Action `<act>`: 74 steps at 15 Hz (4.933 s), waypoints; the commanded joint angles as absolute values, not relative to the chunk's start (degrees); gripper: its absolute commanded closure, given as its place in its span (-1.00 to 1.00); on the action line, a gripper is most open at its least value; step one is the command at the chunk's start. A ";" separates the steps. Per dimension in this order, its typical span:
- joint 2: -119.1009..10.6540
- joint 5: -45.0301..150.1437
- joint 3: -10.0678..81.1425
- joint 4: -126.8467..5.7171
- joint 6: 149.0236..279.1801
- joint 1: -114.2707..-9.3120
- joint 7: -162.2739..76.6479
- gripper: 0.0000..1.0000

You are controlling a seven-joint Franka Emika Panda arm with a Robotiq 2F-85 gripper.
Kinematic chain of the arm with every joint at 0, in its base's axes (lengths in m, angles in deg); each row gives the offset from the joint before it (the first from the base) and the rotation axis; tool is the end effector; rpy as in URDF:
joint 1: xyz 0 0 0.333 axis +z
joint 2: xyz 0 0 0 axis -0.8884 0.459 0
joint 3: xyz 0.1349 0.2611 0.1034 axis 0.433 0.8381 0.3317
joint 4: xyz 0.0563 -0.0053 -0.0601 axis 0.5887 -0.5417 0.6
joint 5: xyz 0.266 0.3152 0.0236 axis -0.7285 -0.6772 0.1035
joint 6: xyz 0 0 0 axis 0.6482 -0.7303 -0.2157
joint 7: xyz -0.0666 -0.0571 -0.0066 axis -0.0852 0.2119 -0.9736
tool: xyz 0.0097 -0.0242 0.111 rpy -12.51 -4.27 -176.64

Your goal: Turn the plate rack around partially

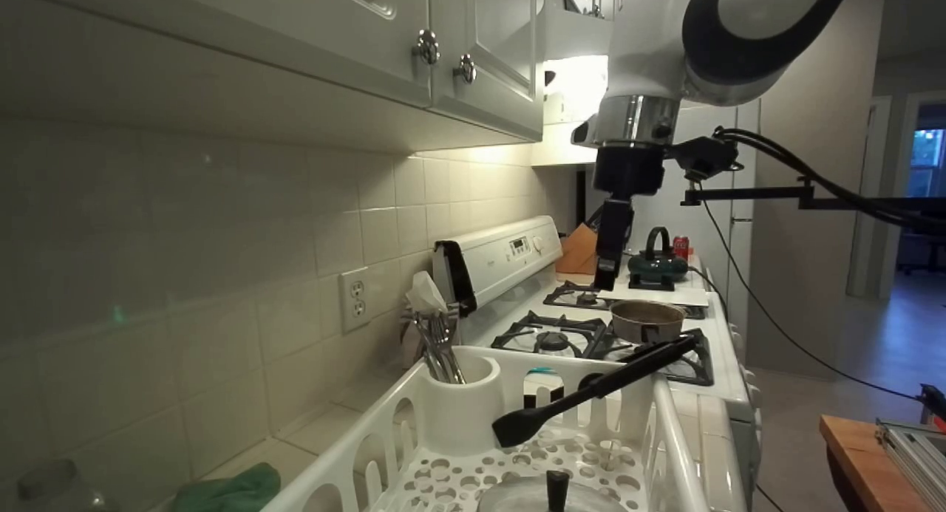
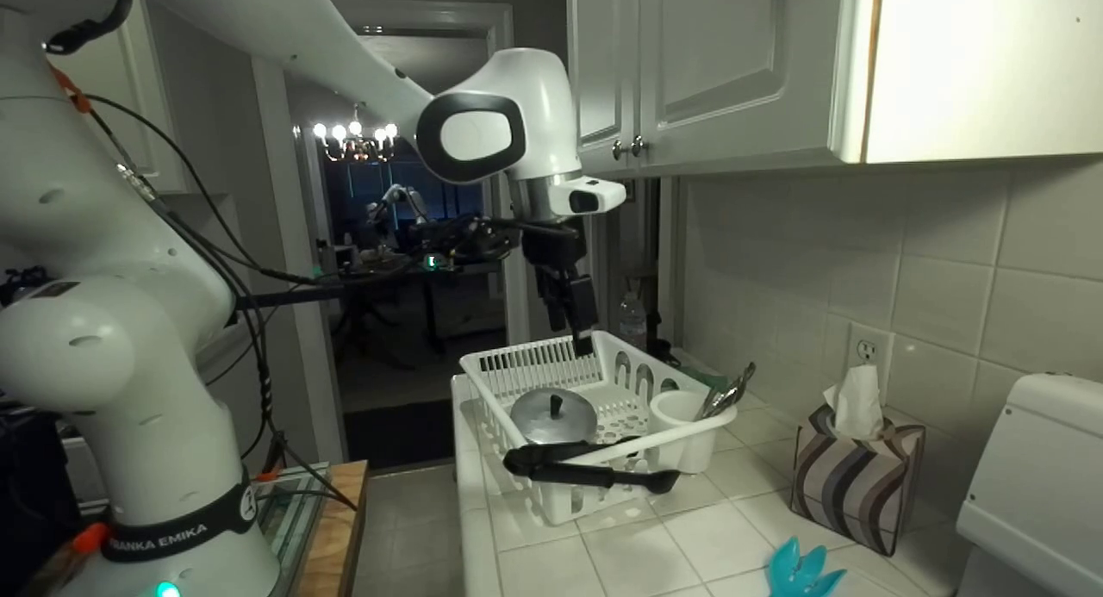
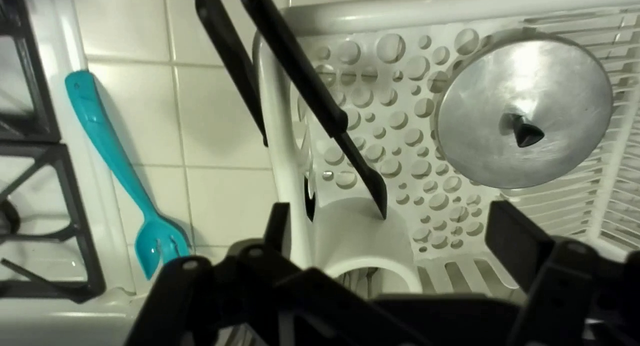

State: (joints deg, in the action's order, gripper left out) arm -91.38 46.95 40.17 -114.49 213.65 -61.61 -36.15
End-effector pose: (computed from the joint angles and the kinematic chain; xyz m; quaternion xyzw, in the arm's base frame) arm 0.4473 0.0145 0.3848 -0.9970 -0.0180 -0.0740 0.0156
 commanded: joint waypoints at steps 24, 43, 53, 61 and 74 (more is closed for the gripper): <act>-91.37 42.67 44.39 -123.45 214.40 -62.21 -53.89 -1.00; -81.00 44.60 46.56 -121.87 221.49 -61.28 -60.21 -1.00; -79.62 48.21 49.02 -121.38 220.30 -61.69 -74.00 -0.75; -78.04 51.20 49.21 -121.60 219.95 -61.16 -78.47 -1.00; -75.42 59.35 48.92 -118.91 220.48 -61.25 -86.44 0.49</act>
